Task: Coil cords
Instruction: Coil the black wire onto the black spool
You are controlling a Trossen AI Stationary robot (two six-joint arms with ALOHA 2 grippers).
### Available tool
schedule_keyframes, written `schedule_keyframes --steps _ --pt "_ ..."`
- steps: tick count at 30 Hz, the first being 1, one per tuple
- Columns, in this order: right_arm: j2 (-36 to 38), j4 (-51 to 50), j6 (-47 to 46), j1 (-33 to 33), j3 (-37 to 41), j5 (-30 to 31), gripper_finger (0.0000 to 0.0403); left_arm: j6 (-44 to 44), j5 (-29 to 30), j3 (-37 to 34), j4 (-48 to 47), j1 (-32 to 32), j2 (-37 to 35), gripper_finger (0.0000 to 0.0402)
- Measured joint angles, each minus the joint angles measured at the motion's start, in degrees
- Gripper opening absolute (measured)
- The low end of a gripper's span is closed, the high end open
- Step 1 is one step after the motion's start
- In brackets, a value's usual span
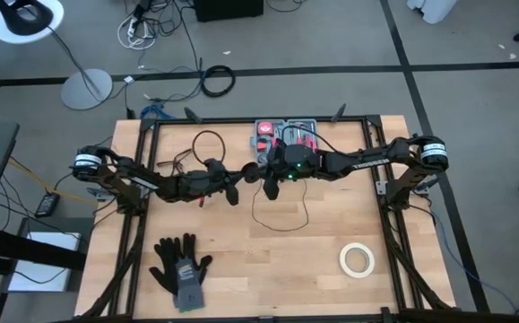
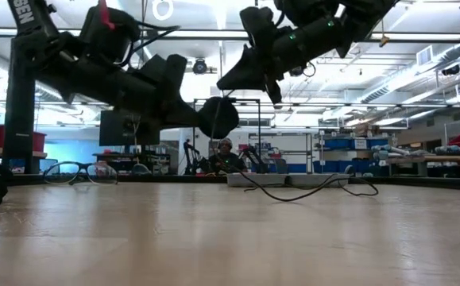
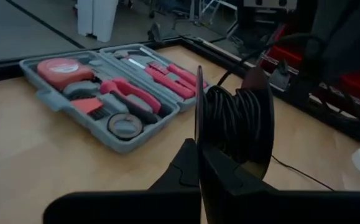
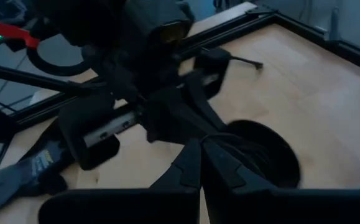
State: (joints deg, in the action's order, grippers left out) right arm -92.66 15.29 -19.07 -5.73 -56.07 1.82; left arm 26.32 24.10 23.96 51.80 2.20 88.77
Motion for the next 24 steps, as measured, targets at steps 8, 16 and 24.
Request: schedule_keyframes --steps 8,16,24 --pt "-0.02 0.36 2.28 2.4 -0.07 0.39 0.001 -0.78 -0.12 3.82 -2.04 -0.01 0.0 0.0" --pt "-0.05 0.47 5.68 5.6 -0.09 6.4 0.005 -0.8 -1.02 6.75 -1.89 -0.02 0.0 0.0" --pt "-0.09 -4.85 0.41 6.2 2.31 8.87 0.0072 -0.54 -1.95 7.83 4.27 -0.04 0.0 0.0"
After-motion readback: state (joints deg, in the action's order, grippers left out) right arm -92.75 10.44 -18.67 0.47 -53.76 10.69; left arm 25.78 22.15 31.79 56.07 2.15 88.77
